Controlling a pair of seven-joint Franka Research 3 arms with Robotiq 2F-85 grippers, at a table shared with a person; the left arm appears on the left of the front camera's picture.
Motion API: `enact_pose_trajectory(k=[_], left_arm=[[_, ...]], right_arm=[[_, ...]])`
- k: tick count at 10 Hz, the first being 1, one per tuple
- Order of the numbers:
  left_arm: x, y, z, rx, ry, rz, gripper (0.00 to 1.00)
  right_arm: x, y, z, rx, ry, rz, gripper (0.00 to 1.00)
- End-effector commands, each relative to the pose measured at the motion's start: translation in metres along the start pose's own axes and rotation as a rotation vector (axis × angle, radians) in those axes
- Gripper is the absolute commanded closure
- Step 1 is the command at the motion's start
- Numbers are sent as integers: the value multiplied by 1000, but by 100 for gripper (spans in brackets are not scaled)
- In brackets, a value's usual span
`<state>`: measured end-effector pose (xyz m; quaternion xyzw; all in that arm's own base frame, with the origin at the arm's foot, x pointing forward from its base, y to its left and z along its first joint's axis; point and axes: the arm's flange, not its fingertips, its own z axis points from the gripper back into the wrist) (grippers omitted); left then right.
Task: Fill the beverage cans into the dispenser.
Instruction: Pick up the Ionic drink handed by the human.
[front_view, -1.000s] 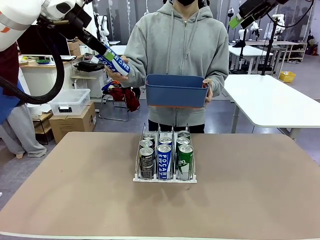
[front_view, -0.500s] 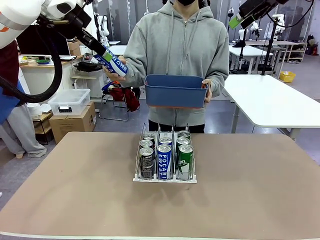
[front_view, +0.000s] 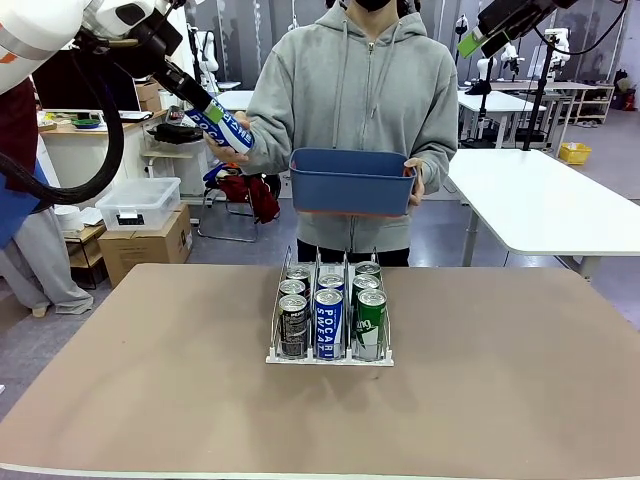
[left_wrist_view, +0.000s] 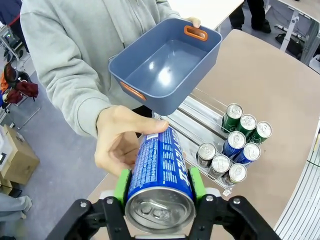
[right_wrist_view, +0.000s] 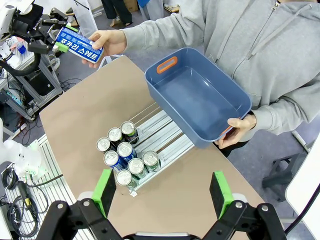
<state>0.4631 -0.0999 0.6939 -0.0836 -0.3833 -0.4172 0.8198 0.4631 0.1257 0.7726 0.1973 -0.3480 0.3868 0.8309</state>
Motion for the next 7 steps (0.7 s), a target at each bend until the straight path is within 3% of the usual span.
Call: enact_pose_trajectory(k=[1, 7], left_arm=[[-1, 1, 3, 45, 16, 10, 100], [0, 0, 1, 10, 9, 1, 99]], right_arm=[[-3, 1, -1, 8, -6, -2, 0], [-3, 1, -1, 8, -6, -2, 0]])
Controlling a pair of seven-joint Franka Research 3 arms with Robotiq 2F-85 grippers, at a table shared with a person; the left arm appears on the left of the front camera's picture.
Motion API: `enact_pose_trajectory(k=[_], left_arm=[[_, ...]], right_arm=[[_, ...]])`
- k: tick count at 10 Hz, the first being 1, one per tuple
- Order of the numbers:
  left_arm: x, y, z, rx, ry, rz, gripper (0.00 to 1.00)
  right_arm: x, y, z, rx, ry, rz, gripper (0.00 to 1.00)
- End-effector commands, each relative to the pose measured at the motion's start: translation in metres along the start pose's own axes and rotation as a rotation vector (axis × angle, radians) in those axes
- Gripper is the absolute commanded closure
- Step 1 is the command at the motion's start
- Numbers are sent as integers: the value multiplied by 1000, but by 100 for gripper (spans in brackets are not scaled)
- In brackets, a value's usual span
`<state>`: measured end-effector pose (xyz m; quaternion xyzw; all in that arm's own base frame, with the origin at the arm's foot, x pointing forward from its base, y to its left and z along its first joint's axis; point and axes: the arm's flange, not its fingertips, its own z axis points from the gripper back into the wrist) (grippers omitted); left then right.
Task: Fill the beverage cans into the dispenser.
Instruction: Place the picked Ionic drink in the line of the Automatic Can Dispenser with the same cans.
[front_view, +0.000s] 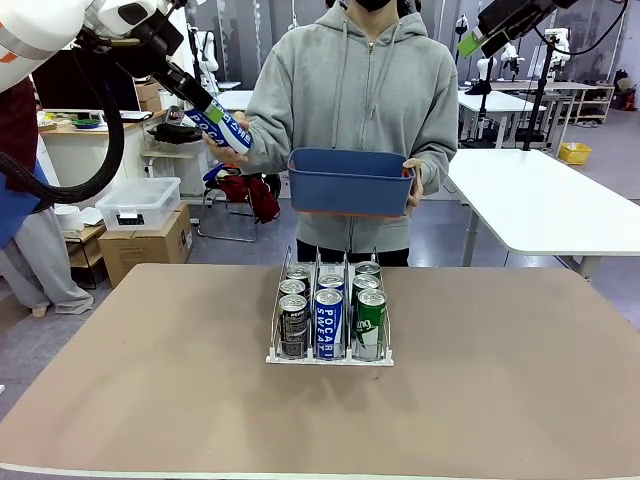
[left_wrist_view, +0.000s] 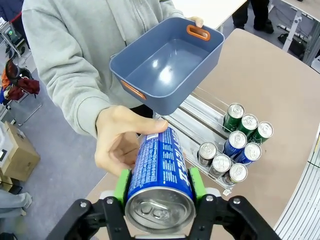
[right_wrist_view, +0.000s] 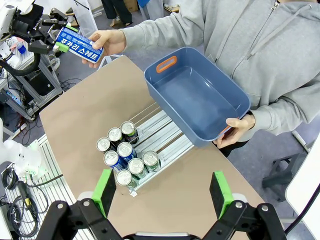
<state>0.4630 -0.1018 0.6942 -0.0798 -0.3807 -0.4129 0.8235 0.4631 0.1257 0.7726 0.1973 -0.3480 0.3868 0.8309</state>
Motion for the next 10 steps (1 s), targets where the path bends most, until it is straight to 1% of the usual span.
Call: enact_pose_trajectory(k=[1, 10], left_arm=[[-1, 2, 1, 2, -1, -7, 99], [-1, 2, 1, 2, -1, -7, 99]], right_arm=[[-3, 1, -1, 8, -6, -2, 0], [-3, 1, -1, 8, -6, -2, 0]])
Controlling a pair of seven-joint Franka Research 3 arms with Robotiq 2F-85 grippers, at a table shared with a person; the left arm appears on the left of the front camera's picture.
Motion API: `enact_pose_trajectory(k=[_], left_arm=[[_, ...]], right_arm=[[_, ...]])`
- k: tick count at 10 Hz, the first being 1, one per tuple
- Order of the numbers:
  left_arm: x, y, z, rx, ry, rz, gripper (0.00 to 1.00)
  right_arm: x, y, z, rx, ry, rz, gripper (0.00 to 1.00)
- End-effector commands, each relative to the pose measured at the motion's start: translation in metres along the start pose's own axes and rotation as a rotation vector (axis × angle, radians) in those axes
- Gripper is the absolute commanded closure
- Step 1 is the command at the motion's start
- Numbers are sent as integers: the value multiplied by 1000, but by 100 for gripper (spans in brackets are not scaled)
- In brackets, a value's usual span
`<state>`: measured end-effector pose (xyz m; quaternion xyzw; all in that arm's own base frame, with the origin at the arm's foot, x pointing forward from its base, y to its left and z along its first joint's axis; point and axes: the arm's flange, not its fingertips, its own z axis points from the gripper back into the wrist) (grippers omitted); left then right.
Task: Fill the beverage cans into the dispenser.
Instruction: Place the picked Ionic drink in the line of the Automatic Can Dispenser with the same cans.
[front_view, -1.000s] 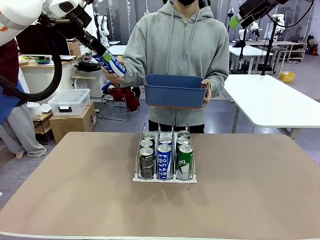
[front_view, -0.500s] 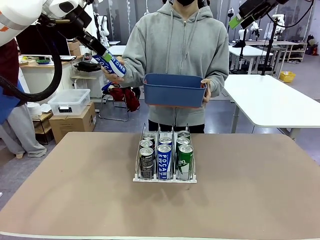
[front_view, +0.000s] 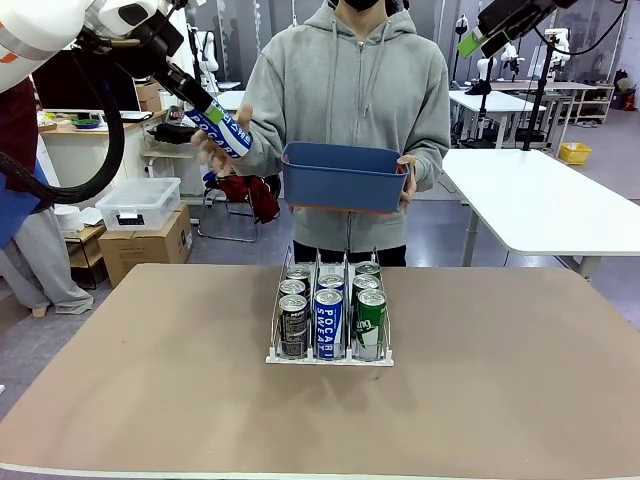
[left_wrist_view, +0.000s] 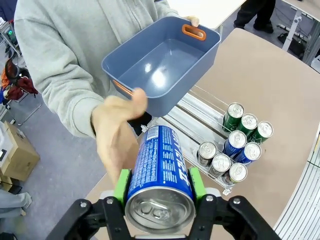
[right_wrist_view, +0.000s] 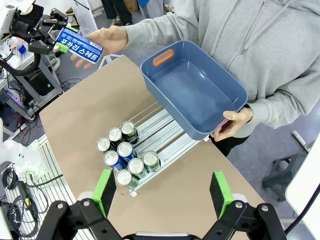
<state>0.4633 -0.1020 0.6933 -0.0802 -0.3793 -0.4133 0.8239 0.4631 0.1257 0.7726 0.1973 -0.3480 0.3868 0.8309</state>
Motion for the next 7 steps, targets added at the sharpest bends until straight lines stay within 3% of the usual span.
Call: enact_pose_trajectory(k=[1, 6, 7], left_arm=[[-1, 2, 2, 4, -3, -7, 99], [-1, 2, 2, 4, -3, -7, 99], [0, 0, 0, 0, 1, 0, 43]], right_arm=[[-3, 1, -1, 8, -6, -2, 0], [-3, 1, -1, 8, -6, -2, 0], [-3, 1, -1, 8, -6, -2, 0]])
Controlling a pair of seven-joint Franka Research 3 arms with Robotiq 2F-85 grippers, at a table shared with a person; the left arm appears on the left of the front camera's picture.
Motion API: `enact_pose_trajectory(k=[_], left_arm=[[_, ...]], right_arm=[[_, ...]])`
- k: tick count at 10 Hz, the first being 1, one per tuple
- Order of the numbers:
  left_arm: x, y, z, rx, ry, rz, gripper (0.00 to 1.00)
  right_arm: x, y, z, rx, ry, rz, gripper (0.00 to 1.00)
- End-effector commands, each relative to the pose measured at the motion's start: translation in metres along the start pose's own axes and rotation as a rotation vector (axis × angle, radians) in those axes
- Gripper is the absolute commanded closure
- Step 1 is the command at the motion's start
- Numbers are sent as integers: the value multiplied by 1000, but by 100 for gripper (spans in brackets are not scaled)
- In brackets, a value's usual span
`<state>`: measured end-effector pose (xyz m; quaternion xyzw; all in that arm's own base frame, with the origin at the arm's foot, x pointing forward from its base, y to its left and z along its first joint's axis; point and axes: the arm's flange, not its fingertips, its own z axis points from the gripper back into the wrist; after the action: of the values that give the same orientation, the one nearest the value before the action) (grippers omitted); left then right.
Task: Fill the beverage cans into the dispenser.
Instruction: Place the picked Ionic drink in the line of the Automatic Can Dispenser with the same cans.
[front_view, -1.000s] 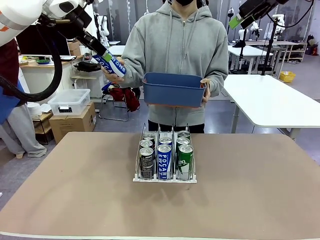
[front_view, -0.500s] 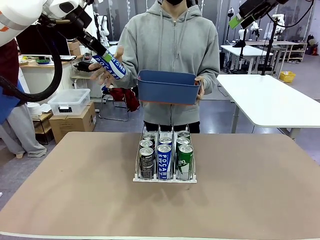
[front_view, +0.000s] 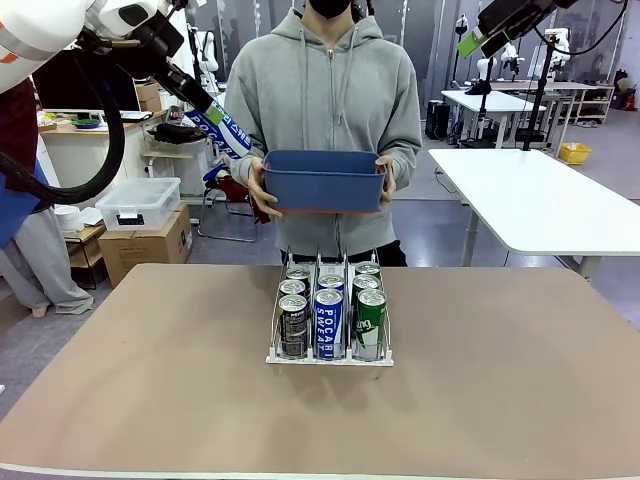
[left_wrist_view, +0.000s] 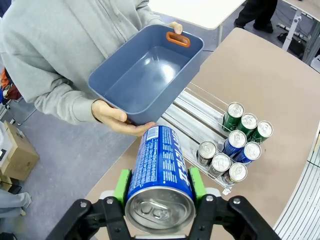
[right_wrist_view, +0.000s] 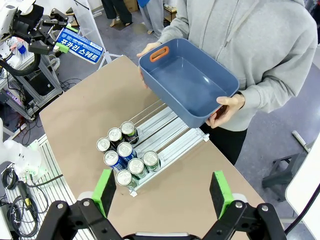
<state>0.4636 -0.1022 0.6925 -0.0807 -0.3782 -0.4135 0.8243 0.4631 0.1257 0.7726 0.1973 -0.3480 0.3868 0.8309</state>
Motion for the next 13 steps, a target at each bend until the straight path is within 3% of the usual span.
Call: enact_pose_trajectory(k=[1, 3, 5, 8, 11, 12, 13], left_arm=[[3, -16, 2, -35, 53, 69, 43], [11, -44, -5, -90, 105, 101, 43], [8, -83, -8, -62, 190, 198, 43], [-7, -137, -20, -118, 228, 162, 43], [-12, -153, -25, -248, 306, 94, 43], [-9, -152, -32, -155, 271, 142, 43], [-9, -152, -32, -155, 271, 142, 43]], right_arm=[[-3, 1, -1, 8, -6, -2, 0], [-3, 1, -1, 8, -6, -2, 0], [-3, 1, -1, 8, -6, -2, 0], [-3, 1, -1, 8, -6, -2, 0], [-3, 1, -1, 8, -6, -2, 0], [-3, 1, -1, 8, -6, -2, 0], [-3, 1, -1, 8, -6, -2, 0]])
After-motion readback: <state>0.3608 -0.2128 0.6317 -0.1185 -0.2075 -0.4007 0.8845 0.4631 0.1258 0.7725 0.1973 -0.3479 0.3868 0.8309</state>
